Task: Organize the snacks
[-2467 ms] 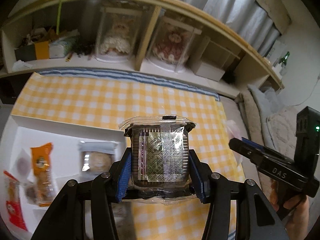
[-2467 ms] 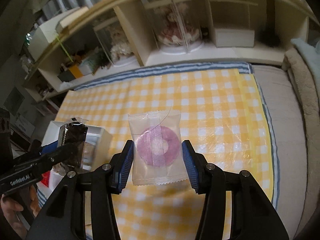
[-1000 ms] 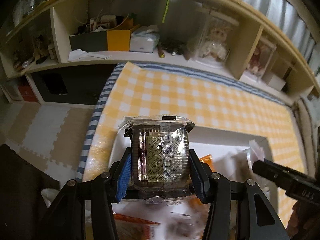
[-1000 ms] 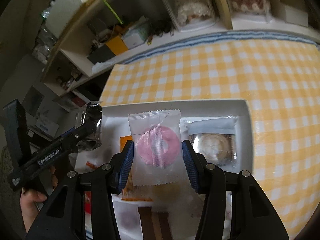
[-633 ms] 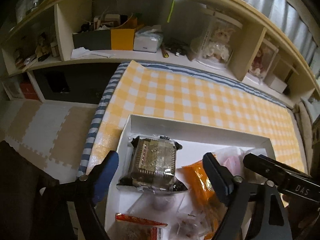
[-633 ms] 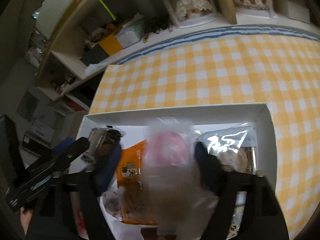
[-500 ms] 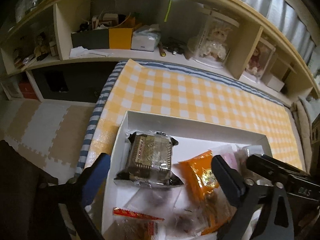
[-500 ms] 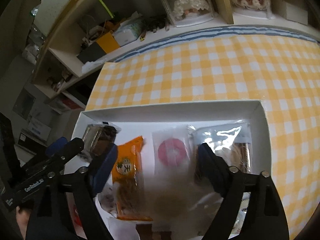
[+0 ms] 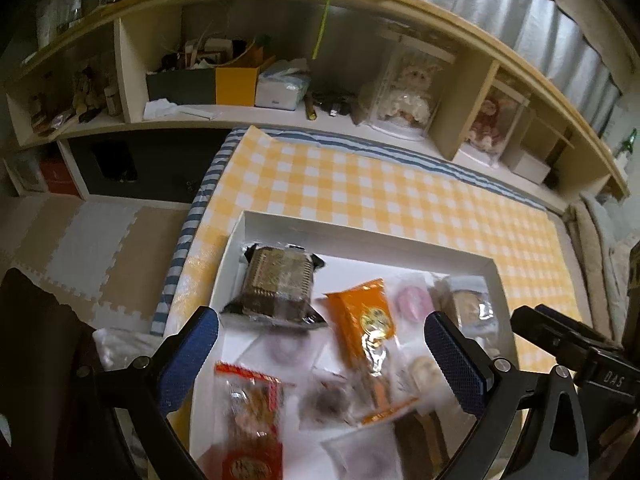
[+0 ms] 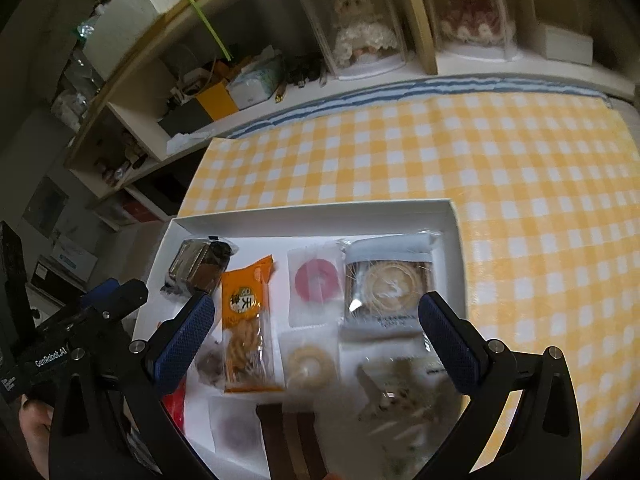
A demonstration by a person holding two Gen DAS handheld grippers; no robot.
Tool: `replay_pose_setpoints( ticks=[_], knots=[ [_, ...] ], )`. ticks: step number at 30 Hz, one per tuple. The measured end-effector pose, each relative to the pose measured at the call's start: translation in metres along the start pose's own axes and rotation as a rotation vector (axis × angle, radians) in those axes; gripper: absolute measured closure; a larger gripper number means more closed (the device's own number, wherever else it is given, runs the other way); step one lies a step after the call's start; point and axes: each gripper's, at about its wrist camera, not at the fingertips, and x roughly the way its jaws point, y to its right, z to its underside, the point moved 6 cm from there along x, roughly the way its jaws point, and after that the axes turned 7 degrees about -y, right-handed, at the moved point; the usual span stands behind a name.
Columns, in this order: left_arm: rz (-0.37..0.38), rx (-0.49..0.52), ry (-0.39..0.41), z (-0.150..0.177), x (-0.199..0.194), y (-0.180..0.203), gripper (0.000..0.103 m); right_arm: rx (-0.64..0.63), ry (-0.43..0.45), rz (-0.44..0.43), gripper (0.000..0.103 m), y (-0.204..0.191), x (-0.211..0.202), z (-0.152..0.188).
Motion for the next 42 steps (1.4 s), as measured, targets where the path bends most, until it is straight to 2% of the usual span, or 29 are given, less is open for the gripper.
replay_pose_setpoints(
  ticks=[9, 22, 31, 42],
  knots=[
    [-0.034, 0.062, 0.034, 0.022, -0.062, 0.036, 0.000, -0.021, 0.059, 0.040, 0.000, 0.006, -0.060, 0.019],
    [-0.036, 0.110, 0.107, 0.078, -0.164, 0.079, 0.000, -0.034, 0.156, 0.082, 0.000, 0.012, -0.138, 0.063],
    [-0.013, 0.098, 0.140, 0.128, -0.216, 0.076, 0.000, -0.087, 0.202, 0.101, 0.000, 0.002, -0.174, 0.097],
    [-0.063, 0.129, 0.177, 0.184, -0.247, 0.071, 0.000, -0.139, 0.258, 0.163, 0.000, 0.003, -0.197, 0.138]
  ],
)
